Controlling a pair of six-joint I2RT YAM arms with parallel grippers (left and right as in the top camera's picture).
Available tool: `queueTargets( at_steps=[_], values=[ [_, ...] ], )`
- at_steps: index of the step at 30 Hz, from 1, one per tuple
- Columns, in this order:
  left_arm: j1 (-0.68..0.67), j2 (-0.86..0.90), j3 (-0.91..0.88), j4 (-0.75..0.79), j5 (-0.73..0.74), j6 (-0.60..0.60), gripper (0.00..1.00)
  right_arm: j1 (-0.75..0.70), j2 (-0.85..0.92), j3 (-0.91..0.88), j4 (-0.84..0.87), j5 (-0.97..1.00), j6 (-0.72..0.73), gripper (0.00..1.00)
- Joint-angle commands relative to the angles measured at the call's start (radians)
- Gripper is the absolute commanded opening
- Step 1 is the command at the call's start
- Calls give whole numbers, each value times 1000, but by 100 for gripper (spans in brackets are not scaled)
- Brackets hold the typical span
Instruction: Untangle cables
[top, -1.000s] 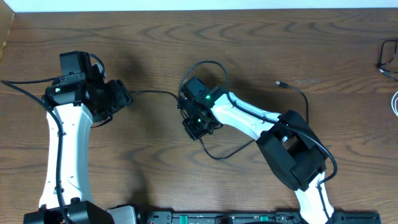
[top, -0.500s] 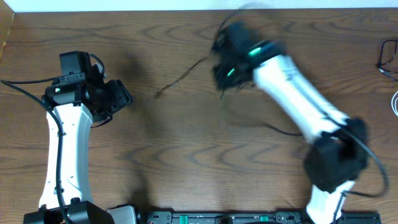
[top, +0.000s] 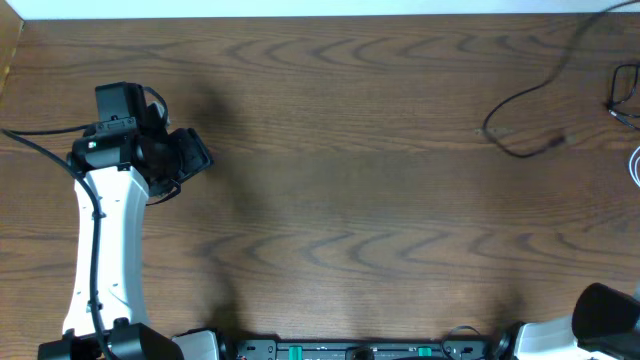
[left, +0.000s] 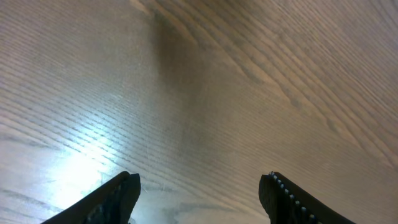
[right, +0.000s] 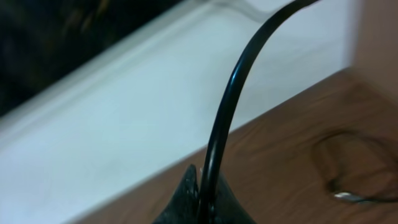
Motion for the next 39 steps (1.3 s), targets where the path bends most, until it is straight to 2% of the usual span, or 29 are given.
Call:
queueTargets(
  at_steps=[1,8,17,23,26,31,36,38,39],
  values=[
    [3,-2,5,-3,-6,9,67,-106,-52,13,67,-11,103,1],
    [3,-2,5,-3,-6,9,67,-266,-75,23,193,-29,196,1],
    [3,-2,5,-1,-6,9,67,-366,-36,93,204,9,145,1],
    [2,-2,5,4,-6,8,67,-359,40,237,31,229,-19,1],
    [2,-2,5,11,-6,8,67,-354,79,248,-90,326,-58,1],
    [-3,-2,5,25,5,8,67,-350,179,248,-271,329,-57,1],
    [-18,-2,5,26,8,8,67,-319,296,248,-356,330,-57,1],
    [-20,-2,5,26,8,8,67,-306,336,248,-385,330,-58,11],
    [-20,-2,5,26,8,8,67,-299,360,248,-404,331,-58,27]
  ],
)
